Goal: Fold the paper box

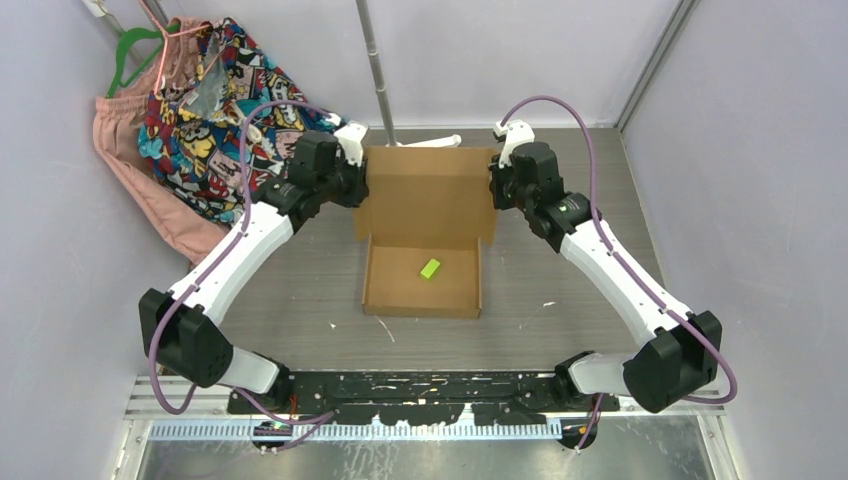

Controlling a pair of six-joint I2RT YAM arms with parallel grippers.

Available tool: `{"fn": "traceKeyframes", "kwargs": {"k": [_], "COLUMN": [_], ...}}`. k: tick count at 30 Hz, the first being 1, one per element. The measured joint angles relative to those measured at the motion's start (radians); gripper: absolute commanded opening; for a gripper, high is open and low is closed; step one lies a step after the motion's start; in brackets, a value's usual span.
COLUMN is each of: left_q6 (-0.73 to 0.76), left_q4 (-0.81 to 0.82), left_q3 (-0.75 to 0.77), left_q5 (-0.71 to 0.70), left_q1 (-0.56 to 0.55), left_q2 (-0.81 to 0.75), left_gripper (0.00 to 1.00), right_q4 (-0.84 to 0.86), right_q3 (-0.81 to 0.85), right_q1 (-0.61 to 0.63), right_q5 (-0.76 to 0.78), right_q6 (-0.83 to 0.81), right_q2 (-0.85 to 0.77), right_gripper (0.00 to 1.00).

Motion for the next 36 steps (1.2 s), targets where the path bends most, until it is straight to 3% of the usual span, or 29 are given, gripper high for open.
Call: {"fn": "traceKeyframes", "kwargs": {"k": [29, 33, 36], "left_q6": [-0.006, 0.001, 0.003], "left_q4": [0.210, 0.259, 0.280], "left_q3": [-0.083, -0.064, -0.019], "left_q5": [-0.229, -0.241, -0.244], "left_q1": [-0.046, -0.036, -0.024], "left_q2": [-0.031, -0.002, 0.047], "left_gripper": [0.18, 0.23, 0.35], "right_q4": [0.049, 0.086, 0.106], "right_q3": [0.149, 0.163, 0.164], "right_q1": [0.017, 0.017, 0.017], "right_q5": [0.127, 0.146, 0.159], "right_q6": [0.005, -0.002, -0.003], "right_q2": [0.165, 0.190, 0.201], "right_gripper": [0.06, 0.06, 0.06]}}
